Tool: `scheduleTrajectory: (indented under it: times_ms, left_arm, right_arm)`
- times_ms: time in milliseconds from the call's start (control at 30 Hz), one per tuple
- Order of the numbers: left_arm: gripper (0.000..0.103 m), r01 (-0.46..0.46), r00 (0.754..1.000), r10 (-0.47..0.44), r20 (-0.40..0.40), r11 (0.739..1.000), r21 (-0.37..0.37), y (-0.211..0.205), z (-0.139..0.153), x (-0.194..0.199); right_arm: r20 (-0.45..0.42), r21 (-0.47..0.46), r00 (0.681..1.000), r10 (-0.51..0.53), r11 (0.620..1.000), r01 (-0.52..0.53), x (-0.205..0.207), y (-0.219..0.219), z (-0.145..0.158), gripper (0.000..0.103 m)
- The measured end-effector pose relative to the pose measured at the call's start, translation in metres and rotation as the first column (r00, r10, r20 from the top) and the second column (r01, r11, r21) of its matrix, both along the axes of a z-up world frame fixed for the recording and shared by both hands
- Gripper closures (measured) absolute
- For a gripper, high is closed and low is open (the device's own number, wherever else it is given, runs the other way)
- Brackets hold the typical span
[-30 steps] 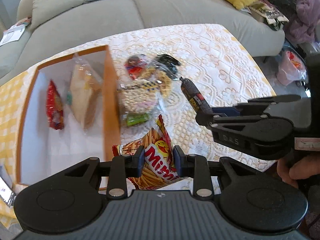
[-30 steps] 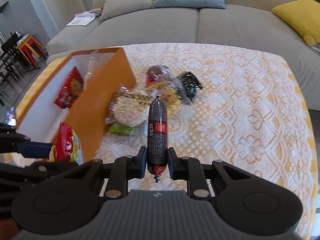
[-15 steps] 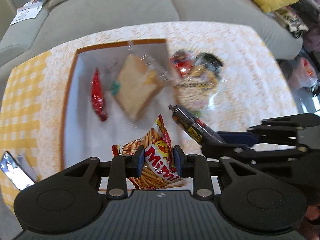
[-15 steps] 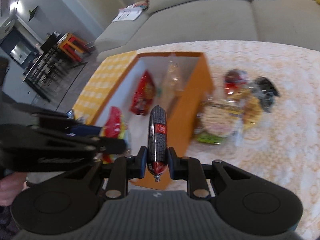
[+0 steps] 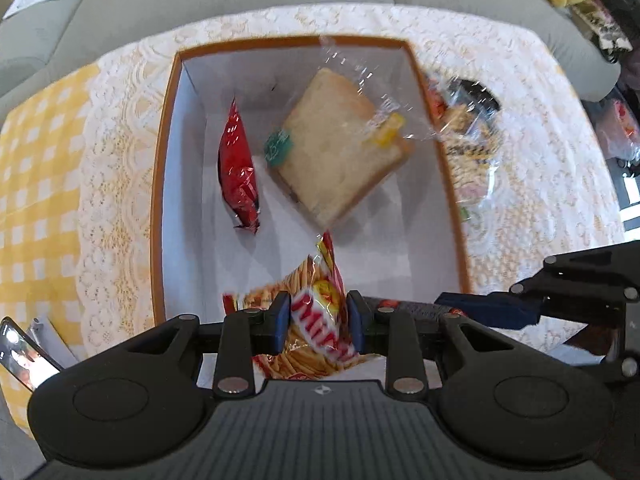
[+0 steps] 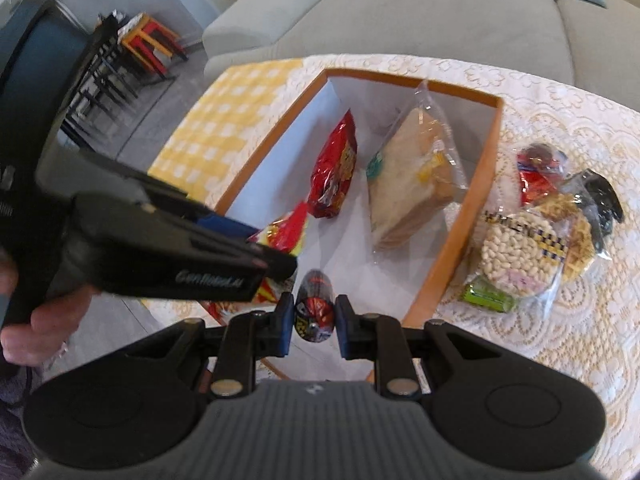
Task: Organize snacks
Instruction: 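Carry the Mimi bag and red sausage over the box with both grippers, then lower both held snacks into the box and open both grippers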
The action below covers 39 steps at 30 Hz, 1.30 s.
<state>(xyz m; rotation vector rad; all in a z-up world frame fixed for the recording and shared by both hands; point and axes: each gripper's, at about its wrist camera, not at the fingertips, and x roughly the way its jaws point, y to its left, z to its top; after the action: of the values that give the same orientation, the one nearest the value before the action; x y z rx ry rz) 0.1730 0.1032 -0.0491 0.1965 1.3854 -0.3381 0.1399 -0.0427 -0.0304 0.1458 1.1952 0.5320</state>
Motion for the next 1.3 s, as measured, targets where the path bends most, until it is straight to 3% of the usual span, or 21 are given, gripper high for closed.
scheduleTrajectory:
  times_ms: [367,667,833,1067,1300]
  left_arm:
    - [0.072,0.007,0.996,-0.005,-0.094,1.0,0.023,0.005,-0.044,0.015]
    - [0.071,-0.008,0.996,0.011,-0.092,1.0,0.026,0.002,-0.05,0.024]
    - [0.065,-0.014,0.996,0.017,-0.083,0.999,0.033,0.002,-0.047,0.026]
    - [0.059,0.0,1.0,0.0,-0.003,1.0,0.028,0.0,-0.023,0.017]
    - [0.059,-0.02,0.987,0.019,0.162,1.0,0.002,-0.015,0.014,-0.009]
  right_arm:
    - [-0.028,-0.14,0.993,0.118,0.983,-0.12,0.016,0.033,-0.033,0.084]
    - [-0.035,-0.182,0.986,0.161,0.97,-0.165,0.023,0.04,-0.048,0.083]
    - [-0.01,-0.187,0.988,0.155,0.97,-0.154,0.025,0.037,-0.043,0.075]
    - [0.046,-0.159,0.992,0.117,0.981,-0.109,0.02,0.017,-0.026,0.073]
    - [0.197,-0.13,0.98,0.03,0.992,-0.004,0.003,-0.017,0.003,0.073]
